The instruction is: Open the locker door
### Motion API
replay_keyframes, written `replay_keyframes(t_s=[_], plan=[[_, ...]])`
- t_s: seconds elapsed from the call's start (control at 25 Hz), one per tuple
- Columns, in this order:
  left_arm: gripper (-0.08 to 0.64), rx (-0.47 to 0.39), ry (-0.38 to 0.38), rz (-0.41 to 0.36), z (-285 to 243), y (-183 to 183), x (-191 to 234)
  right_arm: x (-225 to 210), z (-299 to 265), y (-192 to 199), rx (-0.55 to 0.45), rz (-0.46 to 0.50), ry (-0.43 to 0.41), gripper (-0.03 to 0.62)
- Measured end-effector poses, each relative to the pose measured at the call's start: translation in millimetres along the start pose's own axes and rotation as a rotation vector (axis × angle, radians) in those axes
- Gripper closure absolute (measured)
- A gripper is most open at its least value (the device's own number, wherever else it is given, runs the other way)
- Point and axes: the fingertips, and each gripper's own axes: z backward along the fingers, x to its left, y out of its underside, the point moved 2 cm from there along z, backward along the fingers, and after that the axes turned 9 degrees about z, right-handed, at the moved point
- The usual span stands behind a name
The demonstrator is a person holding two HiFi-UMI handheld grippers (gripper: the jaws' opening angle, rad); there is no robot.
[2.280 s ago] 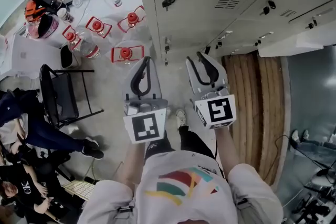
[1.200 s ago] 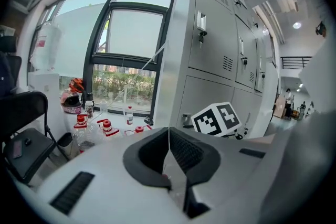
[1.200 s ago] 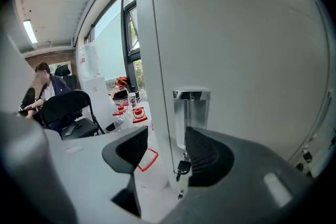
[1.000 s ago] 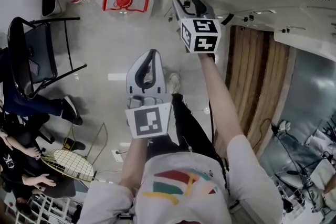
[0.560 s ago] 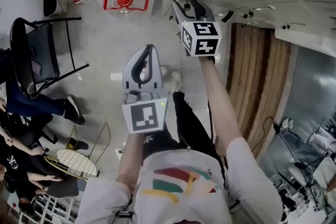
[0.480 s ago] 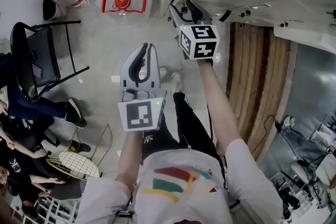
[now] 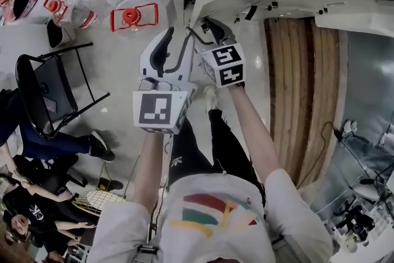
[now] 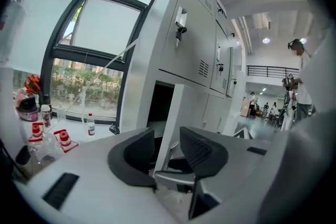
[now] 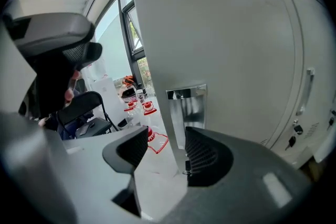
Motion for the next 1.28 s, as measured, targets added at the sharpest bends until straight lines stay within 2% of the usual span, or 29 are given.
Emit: replay_keyframes(t_s=[0.12, 0.24, 0.36, 0.6, 0.92, 1.04, 1.28], plan=[[0.422, 0.025, 0.105, 0.018, -16, -2, -14, 2, 10, 3, 0.009, 0.015, -0.013, 0.379], [0.422, 0.065, 0.162, -0.035, -26, 1, -24, 5, 19, 5, 0.009, 0.014, -0.019, 0.379], [0.426, 0.100, 0.183, -0.064, -32, 7, -31, 6, 25, 8, 0.003, 0.010, -0.020, 0.381], [0.463, 0.110, 0.192, -0.013, -31, 7, -37, 3, 39, 10, -0.006, 0.006, -0.004, 0.387], [0.463, 0.148, 0.218, -0.039, -24, 16, -52, -2, 80, 25, -0.002, 0.005, 0.045, 0.391], [0.463, 0.172, 0.246, -0.060, -19, 23, -63, -5, 100, 34, -0.001, 0.015, 0.079, 0.394], [0.469, 0.252, 0.324, -0.108, -8, 43, -95, -14, 148, 38, -0.030, -0.034, 0.172, 0.403]])
